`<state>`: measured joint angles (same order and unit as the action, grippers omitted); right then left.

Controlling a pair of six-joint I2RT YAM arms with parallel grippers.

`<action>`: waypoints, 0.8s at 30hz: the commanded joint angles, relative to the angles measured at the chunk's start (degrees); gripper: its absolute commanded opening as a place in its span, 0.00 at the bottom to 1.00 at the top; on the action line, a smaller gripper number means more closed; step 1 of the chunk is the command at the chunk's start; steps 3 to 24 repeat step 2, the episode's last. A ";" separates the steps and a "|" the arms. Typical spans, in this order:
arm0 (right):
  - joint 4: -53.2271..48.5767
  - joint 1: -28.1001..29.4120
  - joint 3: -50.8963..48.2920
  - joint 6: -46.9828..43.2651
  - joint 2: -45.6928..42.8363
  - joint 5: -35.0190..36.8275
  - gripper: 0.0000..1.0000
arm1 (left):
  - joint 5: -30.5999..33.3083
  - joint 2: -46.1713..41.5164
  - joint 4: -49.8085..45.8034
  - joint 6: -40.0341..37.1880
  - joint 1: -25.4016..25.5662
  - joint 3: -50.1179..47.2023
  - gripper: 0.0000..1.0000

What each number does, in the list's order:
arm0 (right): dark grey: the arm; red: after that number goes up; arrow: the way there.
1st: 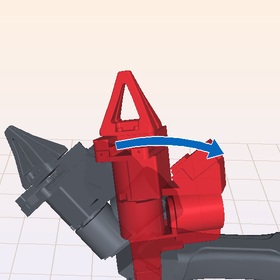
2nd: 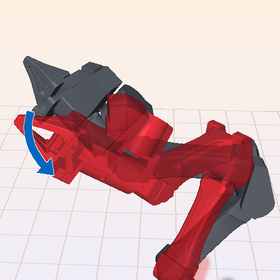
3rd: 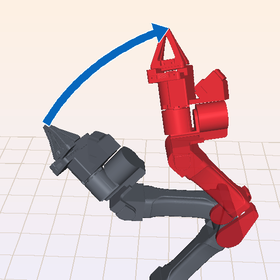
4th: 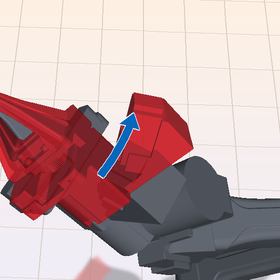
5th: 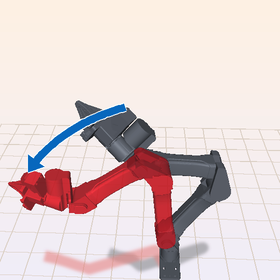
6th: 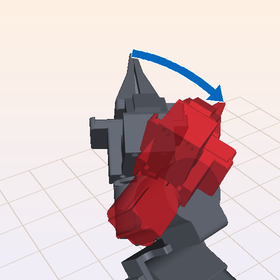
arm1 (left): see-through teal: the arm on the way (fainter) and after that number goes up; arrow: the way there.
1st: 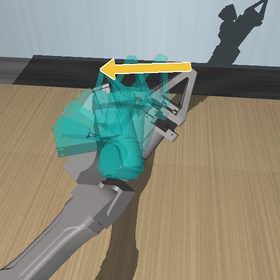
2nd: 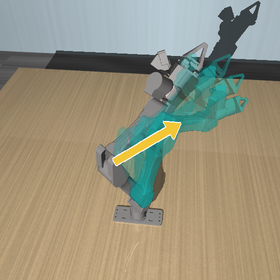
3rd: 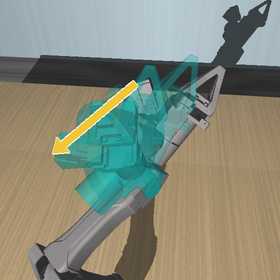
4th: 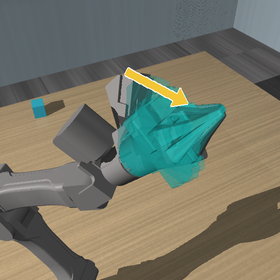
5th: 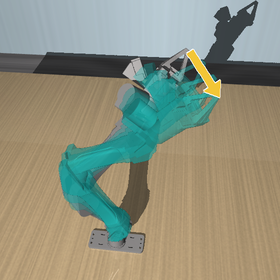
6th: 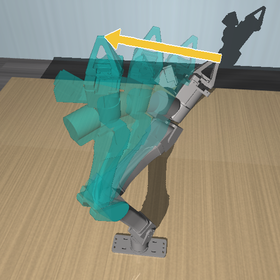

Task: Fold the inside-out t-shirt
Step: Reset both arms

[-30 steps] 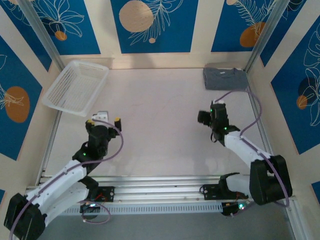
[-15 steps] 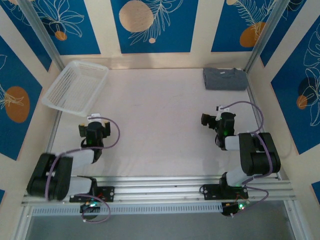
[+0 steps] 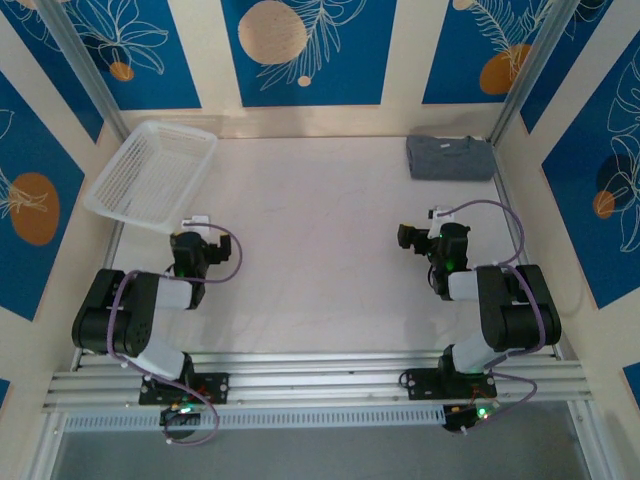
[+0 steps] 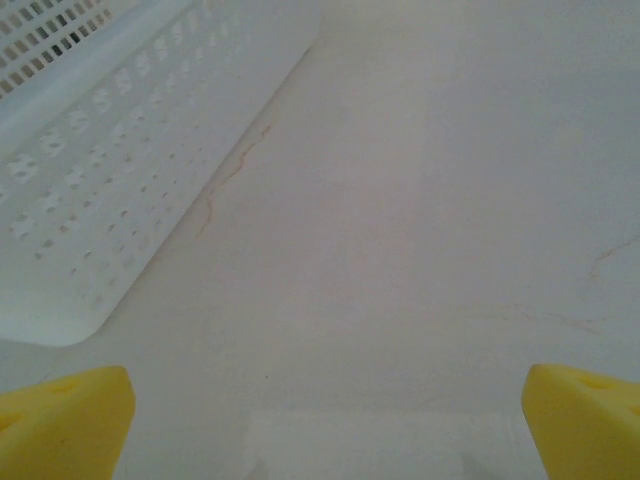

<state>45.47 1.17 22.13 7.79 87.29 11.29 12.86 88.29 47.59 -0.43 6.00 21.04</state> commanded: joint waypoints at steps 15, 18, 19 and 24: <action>2.46 1.35 0.64 -1.90 -0.74 1.95 0.99 | -2.43 -0.40 1.70 -0.89 -0.64 1.20 0.99; 2.46 1.35 0.64 -1.90 -0.74 1.95 0.99 | -2.43 -0.40 1.70 -0.89 -0.64 1.20 0.99; 2.46 1.35 0.64 -1.90 -0.74 1.95 0.99 | -2.43 -0.40 1.70 -0.89 -0.64 1.20 0.99; 2.46 1.35 0.64 -1.90 -0.74 1.95 0.99 | -2.43 -0.40 1.70 -0.89 -0.64 1.20 0.99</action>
